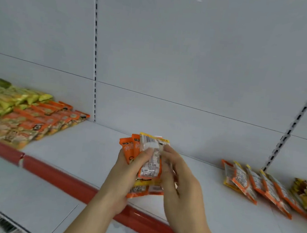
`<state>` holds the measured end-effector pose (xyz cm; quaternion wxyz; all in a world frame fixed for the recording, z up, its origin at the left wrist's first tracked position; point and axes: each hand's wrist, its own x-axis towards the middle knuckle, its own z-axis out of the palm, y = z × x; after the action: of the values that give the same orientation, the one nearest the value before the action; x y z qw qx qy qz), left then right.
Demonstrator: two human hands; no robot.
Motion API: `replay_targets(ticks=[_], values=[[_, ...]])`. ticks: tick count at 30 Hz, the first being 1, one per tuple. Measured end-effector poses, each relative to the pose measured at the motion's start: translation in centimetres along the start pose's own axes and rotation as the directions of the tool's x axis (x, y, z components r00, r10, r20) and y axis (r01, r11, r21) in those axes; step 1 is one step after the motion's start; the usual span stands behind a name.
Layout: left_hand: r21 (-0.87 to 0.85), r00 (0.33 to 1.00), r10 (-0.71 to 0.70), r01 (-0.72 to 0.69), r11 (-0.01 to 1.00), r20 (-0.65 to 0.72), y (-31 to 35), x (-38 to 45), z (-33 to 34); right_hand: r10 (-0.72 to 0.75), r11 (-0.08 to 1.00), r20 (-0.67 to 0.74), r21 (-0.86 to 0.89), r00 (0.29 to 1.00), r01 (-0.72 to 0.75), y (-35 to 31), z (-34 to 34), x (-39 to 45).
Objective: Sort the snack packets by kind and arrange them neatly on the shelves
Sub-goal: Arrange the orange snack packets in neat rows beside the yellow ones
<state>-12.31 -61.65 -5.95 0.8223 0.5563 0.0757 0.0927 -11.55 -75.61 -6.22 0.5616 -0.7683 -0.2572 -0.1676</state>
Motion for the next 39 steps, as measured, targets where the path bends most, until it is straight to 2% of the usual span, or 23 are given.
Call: replay_targets(ticks=[2, 5, 8, 12, 15, 18, 20, 25, 27, 29, 30, 32, 33, 35, 39], values=[[0.014, 1.000, 0.013, -0.013, 1.000, -0.010, 1.3, -0.4, -3.6, 0.160, 0.979, -0.043, 0.137, 0.986, -0.153, -1.4, 2.8, 0.6], [0.050, 0.999, 0.041, -0.041, 0.998, -0.011, 3.5, -0.9, -9.2, 0.313, 0.929, 0.076, 0.184, 0.947, -0.322, -3.8, 7.2, 1.5], [0.093, 0.998, 0.054, -0.051, 0.994, -0.032, 5.4, -1.1, -13.9, 0.318, 0.918, 0.184, 0.186, 0.930, -0.350, -5.7, 11.4, 2.0], [0.117, 0.992, 0.066, -0.053, 0.992, -0.107, 7.6, -0.8, -19.3, 0.341, 0.896, 0.251, 0.204, 0.906, -0.394, -7.1, 17.2, 3.0], [0.043, 0.988, 0.012, -0.005, 0.999, -0.153, 9.5, 0.1, -21.6, 0.390, 0.861, 0.235, 0.248, 0.890, -0.443, -7.2, 20.4, 4.6], [0.028, 0.990, 0.028, -0.024, 0.999, -0.138, 11.0, 1.5, -23.3, 0.432, 0.824, 0.193, 0.313, 0.881, -0.473, -6.5, 22.9, 6.5], [0.073, 0.994, 0.009, 0.000, 0.997, -0.109, 11.6, 2.9, -24.1, 0.456, 0.802, 0.148, 0.360, 0.878, -0.477, -5.8, 24.3, 7.9], [0.119, 0.986, -0.026, 0.046, 0.992, -0.164, 12.5, 7.8, -25.6, 0.475, 0.811, 0.052, 0.362, 0.879, -0.460, -4.4, 25.8, 11.9], [0.148, 0.983, 0.015, 0.012, 0.989, -0.185, 13.0, 9.8, -26.4, 0.423, 0.861, -0.083, 0.348, 0.902, -0.371, -4.0, 25.7, 13.4], [0.166, 0.984, 0.039, -0.010, 0.986, -0.173, 13.0, 11.7, -27.1, 0.301, 0.907, -0.261, 0.374, 0.917, -0.192, -4.2, 25.7, 14.4], [0.176, 0.985, 0.037, -0.007, 0.984, -0.169, 13.0, 12.3, -27.1, 0.222, 0.915, -0.299, 0.392, 0.928, -0.093, -4.5, 26.0, 14.8], [0.179, 0.990, 0.002, 0.024, 0.984, -0.143, 13.1, 13.4, -27.2, 0.086, 0.932, -0.226, 0.363, 0.970, 0.002, -4.5, 27.1, 15.0], [0.148, 0.992, -0.032, 0.051, 0.988, -0.123, 13.1, 14.0, -27.4, 0.065, 0.952, -0.146, 0.306, 0.987, -0.018, -4.3, 27.8, 15.0], [0.085, 0.995, -0.085, 0.090, 0.992, -0.060, 13.5, 15.1, -27.9, 0.131, 0.974, -0.026, 0.191, 0.991, -0.124, -3.5, 28.8, 15.2], [0.159, 0.992, -0.089, 0.075, 0.984, 0.085, 13.9, 16.7, -29.4, 0.222, 0.954, 0.005, 0.207, 0.975, -0.218, -4.0, 29.7, 15.5]])
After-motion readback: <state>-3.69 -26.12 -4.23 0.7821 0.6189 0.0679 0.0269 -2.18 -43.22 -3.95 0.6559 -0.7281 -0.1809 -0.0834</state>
